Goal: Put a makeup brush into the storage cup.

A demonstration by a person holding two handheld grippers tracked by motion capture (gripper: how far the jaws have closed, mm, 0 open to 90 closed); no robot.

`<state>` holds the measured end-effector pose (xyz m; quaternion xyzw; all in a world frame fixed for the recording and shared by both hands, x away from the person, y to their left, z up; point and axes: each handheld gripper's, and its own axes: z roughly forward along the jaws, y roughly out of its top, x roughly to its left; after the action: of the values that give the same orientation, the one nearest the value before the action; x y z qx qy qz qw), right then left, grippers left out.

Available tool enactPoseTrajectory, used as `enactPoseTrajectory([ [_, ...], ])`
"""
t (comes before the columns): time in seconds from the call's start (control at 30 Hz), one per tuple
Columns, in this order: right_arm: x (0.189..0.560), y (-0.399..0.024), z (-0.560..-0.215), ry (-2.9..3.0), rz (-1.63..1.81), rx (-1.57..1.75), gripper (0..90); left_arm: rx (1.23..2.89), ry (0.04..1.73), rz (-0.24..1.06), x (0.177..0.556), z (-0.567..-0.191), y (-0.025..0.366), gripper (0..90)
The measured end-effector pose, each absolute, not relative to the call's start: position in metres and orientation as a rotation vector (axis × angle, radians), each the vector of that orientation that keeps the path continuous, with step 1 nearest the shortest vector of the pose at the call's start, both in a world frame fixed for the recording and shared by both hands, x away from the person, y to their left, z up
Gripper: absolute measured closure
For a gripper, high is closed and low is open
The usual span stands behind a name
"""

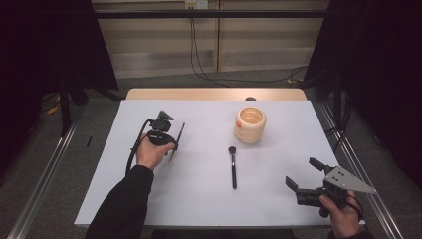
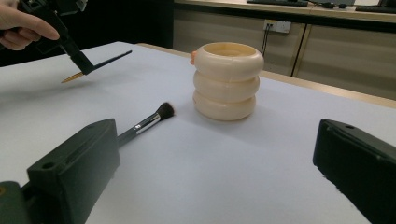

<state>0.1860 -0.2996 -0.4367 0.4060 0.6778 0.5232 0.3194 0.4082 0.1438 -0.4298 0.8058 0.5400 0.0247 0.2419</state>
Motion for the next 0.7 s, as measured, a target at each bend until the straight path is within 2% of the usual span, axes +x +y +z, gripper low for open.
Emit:
enactPoseTrajectory([
  [0.27, 0.186, -0.3, -0.437, 1.792, 1.379, 1.068, 0.0, 2.079, 1.382, 0.103, 0.403, -0.416, 0.153, 83.4],
  [0.43, 0.186, -0.3, -0.437, 1.786, 1.377, 1.063, 0.0, 1.994, 1.316, 0.198, 0.395, -0.413, 0.159, 83.4],
  [0.7, 0.186, -0.3, -0.437, 1.794, 1.379, 1.064, 0.0, 1.928, 1.234, 0.253, 0.388, -0.403, 0.166, 83.4],
])
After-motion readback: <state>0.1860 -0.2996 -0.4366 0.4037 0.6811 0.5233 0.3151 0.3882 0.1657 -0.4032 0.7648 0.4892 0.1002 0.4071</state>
